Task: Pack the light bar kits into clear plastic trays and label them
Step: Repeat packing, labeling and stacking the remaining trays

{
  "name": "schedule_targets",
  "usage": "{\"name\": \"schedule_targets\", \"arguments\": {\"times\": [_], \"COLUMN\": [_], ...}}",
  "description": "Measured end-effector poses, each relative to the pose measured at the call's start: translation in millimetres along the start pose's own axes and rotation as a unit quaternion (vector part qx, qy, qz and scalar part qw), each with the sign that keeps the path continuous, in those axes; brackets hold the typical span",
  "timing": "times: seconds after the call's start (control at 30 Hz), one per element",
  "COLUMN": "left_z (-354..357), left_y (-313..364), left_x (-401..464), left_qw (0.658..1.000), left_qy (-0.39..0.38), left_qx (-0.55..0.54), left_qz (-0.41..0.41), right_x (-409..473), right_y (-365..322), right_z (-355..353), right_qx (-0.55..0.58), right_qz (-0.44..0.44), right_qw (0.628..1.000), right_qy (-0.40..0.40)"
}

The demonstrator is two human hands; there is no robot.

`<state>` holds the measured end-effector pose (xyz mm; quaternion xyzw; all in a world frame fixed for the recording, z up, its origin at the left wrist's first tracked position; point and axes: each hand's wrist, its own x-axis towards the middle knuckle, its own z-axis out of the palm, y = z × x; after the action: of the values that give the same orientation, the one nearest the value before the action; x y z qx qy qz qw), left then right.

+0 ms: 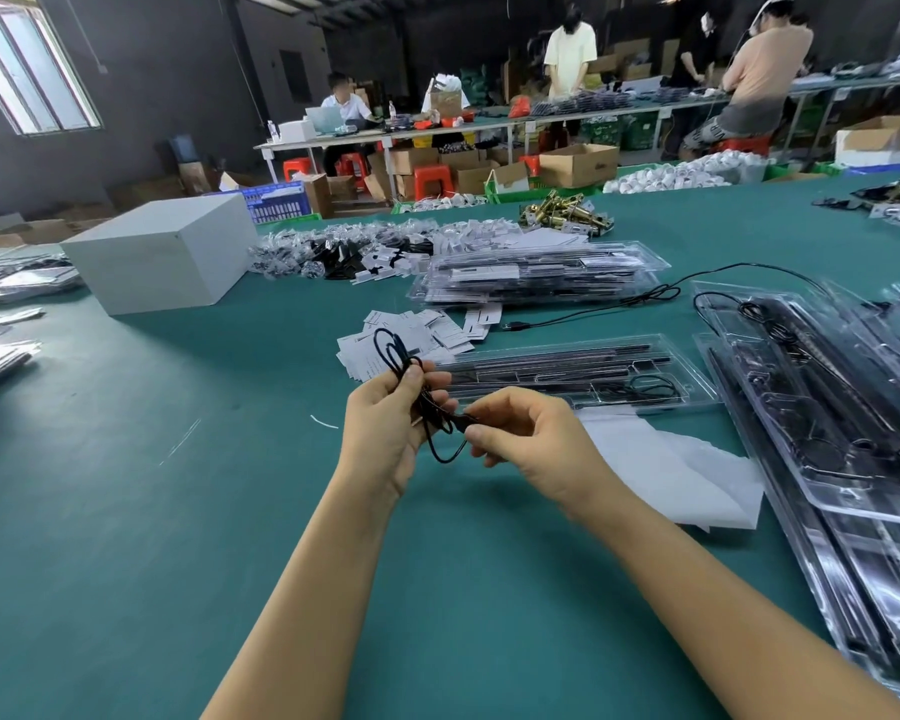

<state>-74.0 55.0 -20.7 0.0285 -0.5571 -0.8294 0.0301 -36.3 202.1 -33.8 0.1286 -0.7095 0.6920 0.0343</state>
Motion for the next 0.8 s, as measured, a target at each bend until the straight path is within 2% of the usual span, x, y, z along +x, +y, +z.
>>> {"name": "schedule_targets", "arguments": {"times": [0.2,0.33,0.43,0.6,0.8], "left_z": [1.7,2.8,5.9,11.5,8.8], "left_y": [3.6,4.1,4.3,3.4,2.5], "left_x": [3.4,3.3,1.6,-1.6,-5.9], "left_qw": [0.988,0.978,0.975,0.983,0.998], "left_qy": [-0.009,-0.021,-0.025,-0.03,-0.051], "left_qx": [-0.148,-0.199,-0.213,-0.172,0.002], "left_qz": [-0.045,-0.061,-0.066,-0.057,-0.037], "right_x": [0.1,-1.3,-1.3,0.1,1.6], "right_y": [-0.1,0.0,1.0,2.2,-4.9], "right_z": [-5.0,1.3,2.5,0.0,-6.5], "right_qx": [0.076,0.136,0.13,0.103,-0.045], "right_qz": [0.063,0.083,0.088,0.094,-0.019], "right_qw": [0.995,0.987,0.987,0.99,0.998], "right_qy": [-0.014,-0.028,-0.011,0.005,0.043]}}
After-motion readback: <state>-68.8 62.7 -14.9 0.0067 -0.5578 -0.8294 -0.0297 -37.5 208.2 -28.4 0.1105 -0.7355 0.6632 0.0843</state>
